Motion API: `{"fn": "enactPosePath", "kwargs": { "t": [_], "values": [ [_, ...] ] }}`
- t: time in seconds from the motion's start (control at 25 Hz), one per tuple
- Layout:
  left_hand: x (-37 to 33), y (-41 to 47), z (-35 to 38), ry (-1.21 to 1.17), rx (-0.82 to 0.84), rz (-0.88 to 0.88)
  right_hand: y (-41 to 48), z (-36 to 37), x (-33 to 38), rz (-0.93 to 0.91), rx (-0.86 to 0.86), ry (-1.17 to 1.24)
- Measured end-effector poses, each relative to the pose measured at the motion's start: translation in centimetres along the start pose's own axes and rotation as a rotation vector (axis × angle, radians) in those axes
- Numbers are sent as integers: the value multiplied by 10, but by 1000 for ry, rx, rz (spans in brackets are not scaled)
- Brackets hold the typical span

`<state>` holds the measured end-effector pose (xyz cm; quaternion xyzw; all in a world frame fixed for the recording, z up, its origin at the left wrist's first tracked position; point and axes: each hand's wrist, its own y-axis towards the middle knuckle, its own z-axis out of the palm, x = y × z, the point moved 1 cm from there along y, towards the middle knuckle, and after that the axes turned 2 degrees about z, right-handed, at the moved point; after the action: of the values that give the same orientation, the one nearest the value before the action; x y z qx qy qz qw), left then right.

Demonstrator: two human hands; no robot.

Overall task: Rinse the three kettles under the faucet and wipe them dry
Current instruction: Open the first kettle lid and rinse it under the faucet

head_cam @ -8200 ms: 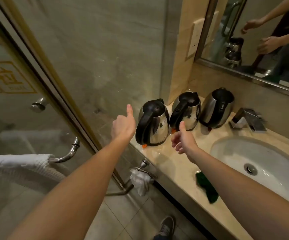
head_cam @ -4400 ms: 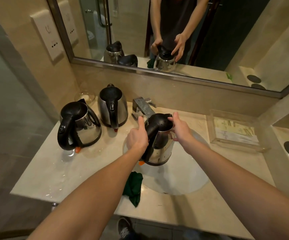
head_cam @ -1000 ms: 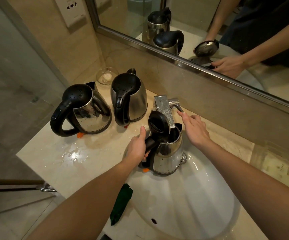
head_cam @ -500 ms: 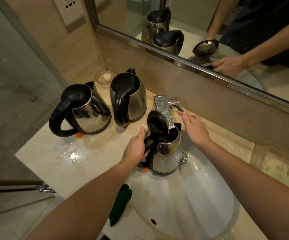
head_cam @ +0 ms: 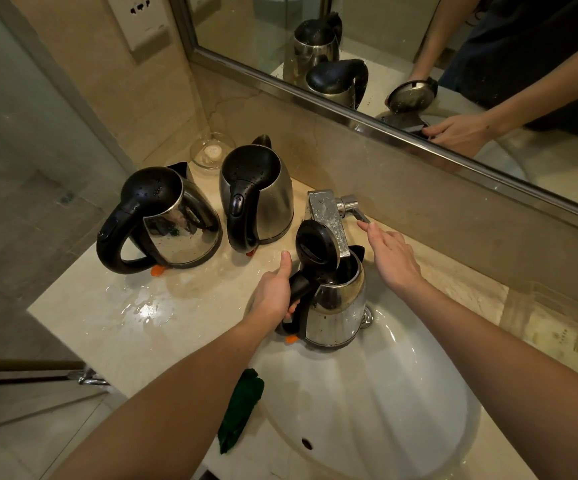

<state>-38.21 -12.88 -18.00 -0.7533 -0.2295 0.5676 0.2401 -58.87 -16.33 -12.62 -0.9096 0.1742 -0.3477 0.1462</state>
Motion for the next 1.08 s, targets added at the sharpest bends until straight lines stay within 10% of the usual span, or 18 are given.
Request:
{"fn": "enactPosePath", "kwargs": {
  "t": [1.08],
  "values": [
    [0,3,-5,-61,35,-38,11,28,-8,116,18,394]
  ]
}}
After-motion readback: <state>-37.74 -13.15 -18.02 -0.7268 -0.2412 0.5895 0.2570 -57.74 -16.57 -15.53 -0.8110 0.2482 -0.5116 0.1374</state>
